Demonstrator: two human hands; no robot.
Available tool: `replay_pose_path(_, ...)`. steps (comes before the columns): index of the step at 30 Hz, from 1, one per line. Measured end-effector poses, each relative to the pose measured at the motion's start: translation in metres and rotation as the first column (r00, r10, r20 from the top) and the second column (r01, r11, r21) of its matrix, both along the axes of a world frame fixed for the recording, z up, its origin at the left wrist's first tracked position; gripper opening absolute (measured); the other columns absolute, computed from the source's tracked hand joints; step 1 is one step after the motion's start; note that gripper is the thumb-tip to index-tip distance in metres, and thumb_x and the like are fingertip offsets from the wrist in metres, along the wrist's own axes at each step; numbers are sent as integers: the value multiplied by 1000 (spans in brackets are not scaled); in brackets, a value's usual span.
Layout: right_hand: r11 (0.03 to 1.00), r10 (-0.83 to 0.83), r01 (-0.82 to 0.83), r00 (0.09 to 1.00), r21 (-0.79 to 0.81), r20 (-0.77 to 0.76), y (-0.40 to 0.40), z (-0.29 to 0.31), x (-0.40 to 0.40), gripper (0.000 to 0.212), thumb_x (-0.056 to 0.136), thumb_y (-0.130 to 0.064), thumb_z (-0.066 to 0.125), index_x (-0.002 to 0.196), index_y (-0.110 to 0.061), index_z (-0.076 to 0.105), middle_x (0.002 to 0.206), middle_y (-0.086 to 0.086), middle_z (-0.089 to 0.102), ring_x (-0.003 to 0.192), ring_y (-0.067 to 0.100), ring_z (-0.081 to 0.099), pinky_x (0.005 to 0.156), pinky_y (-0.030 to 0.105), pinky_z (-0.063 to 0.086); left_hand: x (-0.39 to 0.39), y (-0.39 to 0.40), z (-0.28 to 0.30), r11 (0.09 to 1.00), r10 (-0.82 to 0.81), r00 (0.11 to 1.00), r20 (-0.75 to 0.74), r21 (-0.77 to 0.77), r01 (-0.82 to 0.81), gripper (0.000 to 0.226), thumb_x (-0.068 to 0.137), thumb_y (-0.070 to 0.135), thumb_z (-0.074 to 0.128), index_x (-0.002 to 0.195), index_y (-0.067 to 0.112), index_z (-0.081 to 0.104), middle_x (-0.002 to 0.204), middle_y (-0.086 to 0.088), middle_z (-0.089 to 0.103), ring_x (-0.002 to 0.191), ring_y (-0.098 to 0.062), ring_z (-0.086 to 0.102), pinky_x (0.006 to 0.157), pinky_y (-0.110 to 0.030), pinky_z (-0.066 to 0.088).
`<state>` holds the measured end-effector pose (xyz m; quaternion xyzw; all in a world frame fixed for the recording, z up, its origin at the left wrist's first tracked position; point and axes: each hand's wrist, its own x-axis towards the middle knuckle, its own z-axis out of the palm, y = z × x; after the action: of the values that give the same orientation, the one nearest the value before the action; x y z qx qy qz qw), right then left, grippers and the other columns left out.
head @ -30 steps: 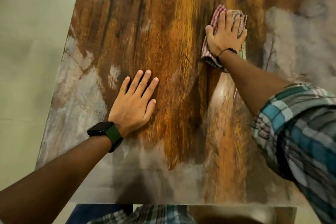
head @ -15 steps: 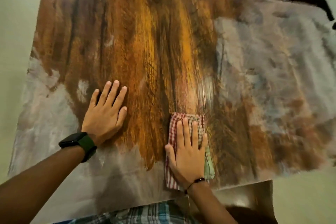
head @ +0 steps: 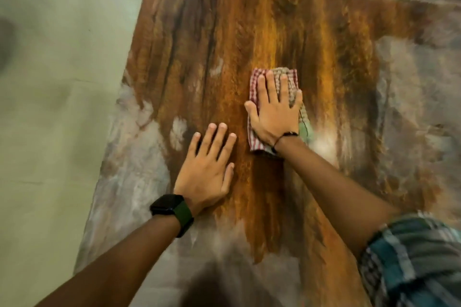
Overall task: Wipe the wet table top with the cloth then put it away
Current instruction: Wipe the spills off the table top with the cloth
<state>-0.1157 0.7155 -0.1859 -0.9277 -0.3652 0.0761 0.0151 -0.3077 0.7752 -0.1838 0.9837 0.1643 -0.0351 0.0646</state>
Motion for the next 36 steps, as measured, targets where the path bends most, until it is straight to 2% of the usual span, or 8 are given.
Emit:
replay_pose_path(6,921,390,-390,920,0,-27,130,6,-38,62,98,-49,23,152,-24,5,160,-3,-2,146,25,-7,113,57,-6,0,1,6,999,-21,999,34,-38,22,53,90,32,32,133,4,46,136,-20,47,129,-37,40,106,-50,29)
replay_pose_path(11,803,592,-594,804,-46,-53,129,14,-69,60,98,-50,14,152,-26,4,159,-5,-3,146,21,-8,114,51,-7,-8,-3,18,996,-85,989,123,-16,88,44,82,28,37,106,7,67,104,-11,69,98,-27,65,86,-37,51)
replay_pose_path(16,661,750,-750,661,-19,25,22,3,-95,60,98,-48,13,144,-20,37,150,3,36,138,29,33,107,52,17,-44,-28,53,950,-97,863,496,-211,229,22,85,16,45,82,4,63,76,-11,64,64,-24,57,56,-32,47)
replay_pose_path(20,607,793,-794,608,43,34,-51,2,-121,61,93,-47,27,147,-20,23,153,2,22,142,27,18,109,57,16,-71,1,63,946,201,848,490,-321,-39,28,89,18,39,89,0,60,88,-17,61,78,-26,52,70,-35,43)
replay_pose_path(23,646,763,-763,646,-16,7,-48,5,-128,60,97,-50,15,150,-23,19,156,0,22,144,24,15,110,57,13,-87,32,53,804,540,777,324,-473,-361,40,91,26,30,105,1,57,107,-17,57,95,-28,53,85,-38,43)
replay_pose_path(25,635,771,-771,637,-49,-15,-23,5,-133,62,97,-52,11,150,-22,22,157,-1,21,144,24,15,110,58,13,-99,45,45,728,657,718,231,-444,-523,44,89,28,31,116,1,53,121,-19,53,109,-32,51,95,-42,42)
replay_pose_path(29,645,763,-763,646,-46,-15,49,5,-149,66,95,-56,10,150,-22,22,157,-2,18,145,26,15,110,56,9,-129,57,32,603,786,602,140,-389,-696,55,84,32,25,122,1,48,129,-20,48,119,-35,45,102,-47,37)
replay_pose_path(36,742,668,-667,744,-59,-14,176,8,-133,64,93,-53,13,151,-27,10,160,-5,1,146,21,-5,114,54,-5,-168,43,19,471,867,496,50,-406,-783,56,89,35,26,137,6,34,144,-16,36,133,-29,32,112,-45,22)
